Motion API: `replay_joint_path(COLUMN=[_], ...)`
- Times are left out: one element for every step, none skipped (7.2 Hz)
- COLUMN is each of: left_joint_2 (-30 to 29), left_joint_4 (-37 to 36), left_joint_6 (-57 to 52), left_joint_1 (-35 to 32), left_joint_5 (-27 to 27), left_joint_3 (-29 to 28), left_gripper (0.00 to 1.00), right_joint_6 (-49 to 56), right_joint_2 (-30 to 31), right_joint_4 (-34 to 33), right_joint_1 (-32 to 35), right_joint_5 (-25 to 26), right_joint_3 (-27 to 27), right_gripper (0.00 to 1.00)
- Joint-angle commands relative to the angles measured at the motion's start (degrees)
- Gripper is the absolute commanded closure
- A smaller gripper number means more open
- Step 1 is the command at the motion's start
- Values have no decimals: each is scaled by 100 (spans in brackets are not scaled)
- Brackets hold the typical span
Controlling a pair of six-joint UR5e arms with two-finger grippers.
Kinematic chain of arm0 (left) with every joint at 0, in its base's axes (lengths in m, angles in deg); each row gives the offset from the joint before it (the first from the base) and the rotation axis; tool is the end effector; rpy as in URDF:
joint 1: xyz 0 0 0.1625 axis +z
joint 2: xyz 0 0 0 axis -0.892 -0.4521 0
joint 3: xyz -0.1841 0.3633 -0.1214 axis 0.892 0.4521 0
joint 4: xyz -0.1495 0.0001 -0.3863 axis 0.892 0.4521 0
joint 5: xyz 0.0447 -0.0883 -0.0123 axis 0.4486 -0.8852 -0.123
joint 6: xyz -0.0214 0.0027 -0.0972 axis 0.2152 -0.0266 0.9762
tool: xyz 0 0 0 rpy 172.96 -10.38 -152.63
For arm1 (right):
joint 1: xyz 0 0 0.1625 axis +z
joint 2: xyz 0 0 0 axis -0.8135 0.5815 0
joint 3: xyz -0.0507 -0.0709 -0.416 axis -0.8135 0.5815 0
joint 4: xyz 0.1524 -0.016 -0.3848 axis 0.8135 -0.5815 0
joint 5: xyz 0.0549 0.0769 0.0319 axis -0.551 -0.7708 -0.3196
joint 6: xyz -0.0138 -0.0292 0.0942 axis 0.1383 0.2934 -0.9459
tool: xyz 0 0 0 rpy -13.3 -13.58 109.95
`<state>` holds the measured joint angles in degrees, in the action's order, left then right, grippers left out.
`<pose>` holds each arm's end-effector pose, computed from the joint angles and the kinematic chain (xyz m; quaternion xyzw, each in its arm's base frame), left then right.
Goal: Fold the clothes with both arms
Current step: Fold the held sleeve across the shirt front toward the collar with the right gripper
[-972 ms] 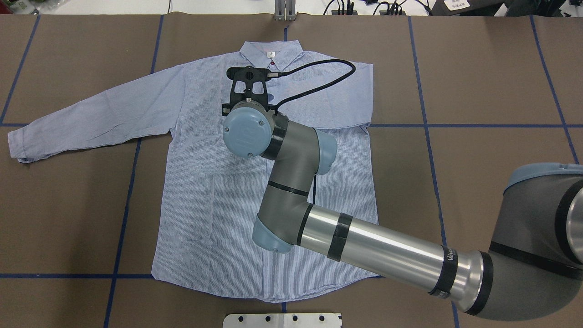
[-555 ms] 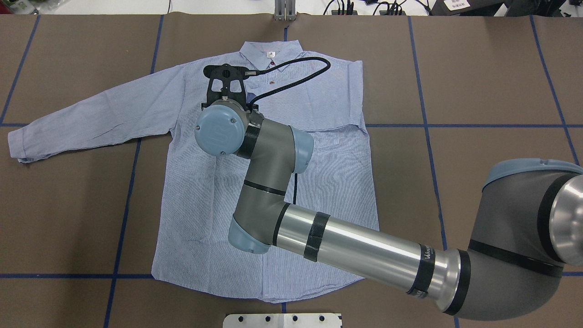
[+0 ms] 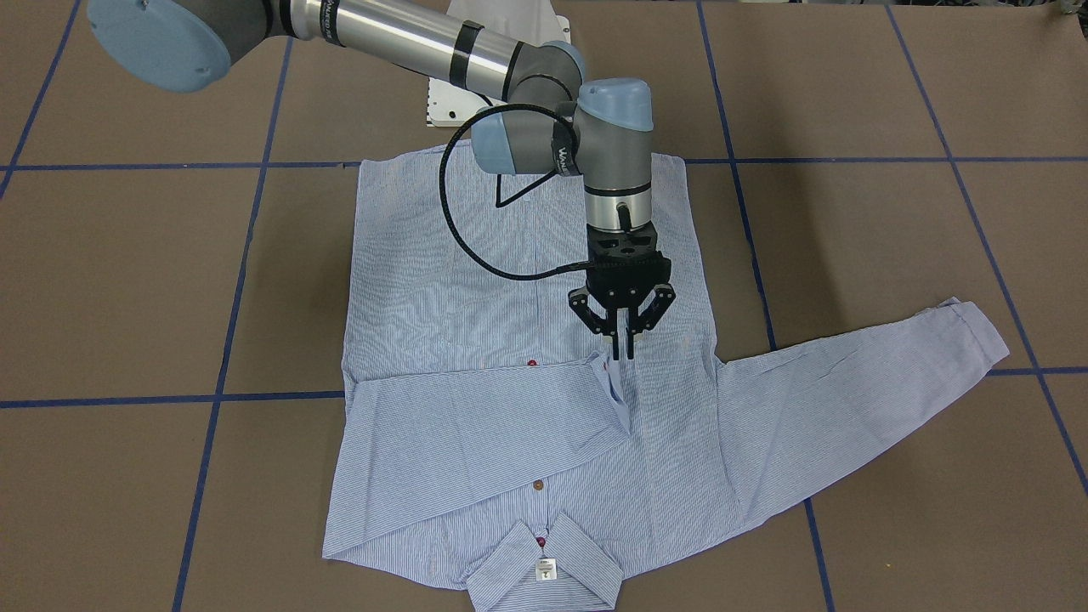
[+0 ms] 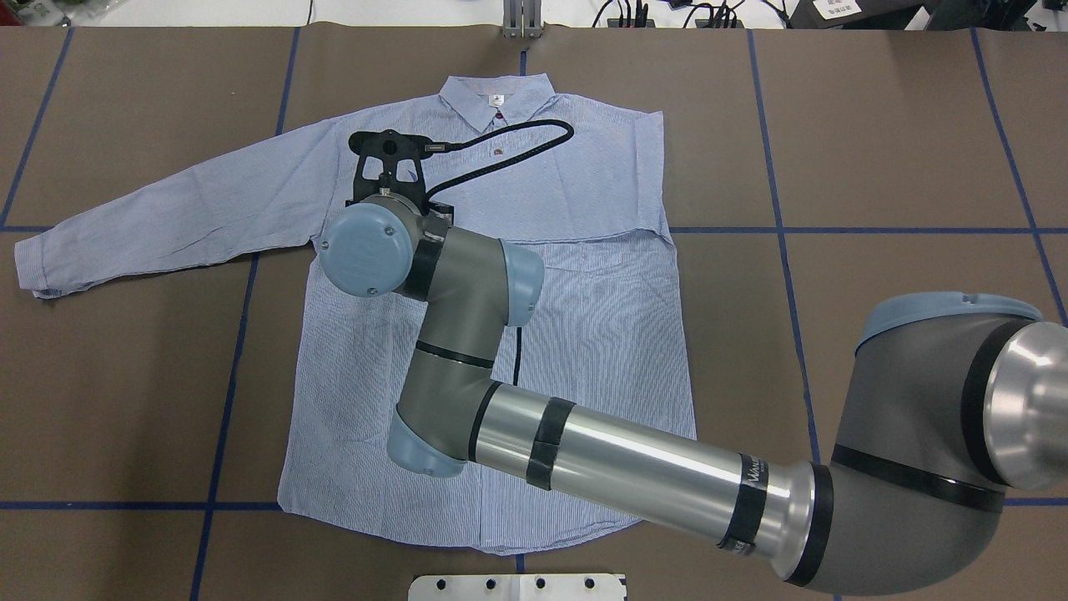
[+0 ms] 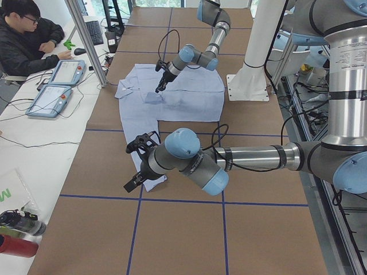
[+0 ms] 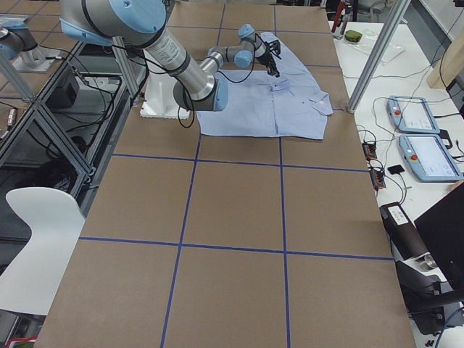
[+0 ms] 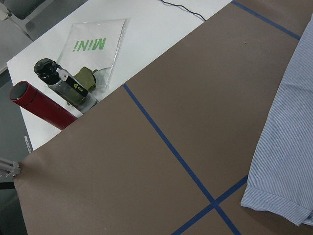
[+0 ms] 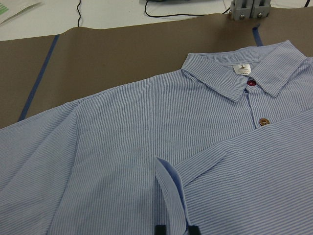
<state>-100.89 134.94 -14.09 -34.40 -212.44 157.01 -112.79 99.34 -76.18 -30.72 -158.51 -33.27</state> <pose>-0.1271 -0.4603 0.5923 0.3783 0.2748 0.1804 0.8654 -0.7133 -0.4929 0.0601 0.2819 -0.3969 0.1493 0.8607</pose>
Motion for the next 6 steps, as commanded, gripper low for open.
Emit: replay_joint_path(left_joint_2=[1, 1, -51, -86, -122, -104], left_joint_4=[2, 2, 2, 11, 46, 237], left_joint_6=[-7, -7, 2, 28, 28, 28], left_joint_1=[5, 6, 6, 6, 32, 154], left_joint_5=[0, 0, 0, 0, 0, 0], left_joint_3=[-45, -63, -98, -98, -89, -124], left_gripper=[0, 0, 0, 0, 0, 0], right_joint_6=[-232, -250, -302, -311, -224, 98], right_joint_2=[-561, -562, -545, -484, -335, -125], right_joint_4=[-832, -851, -903, -1269, -1673, -2051], right_joint_1=[1, 27, 141, 525, 946, 1342], right_joint_5=[-101, -171, -355, -1035, -1851, -2338], right_joint_3=[200, 200, 166, -18, -315, -649], right_gripper=[2, 2, 1, 1, 1, 0])
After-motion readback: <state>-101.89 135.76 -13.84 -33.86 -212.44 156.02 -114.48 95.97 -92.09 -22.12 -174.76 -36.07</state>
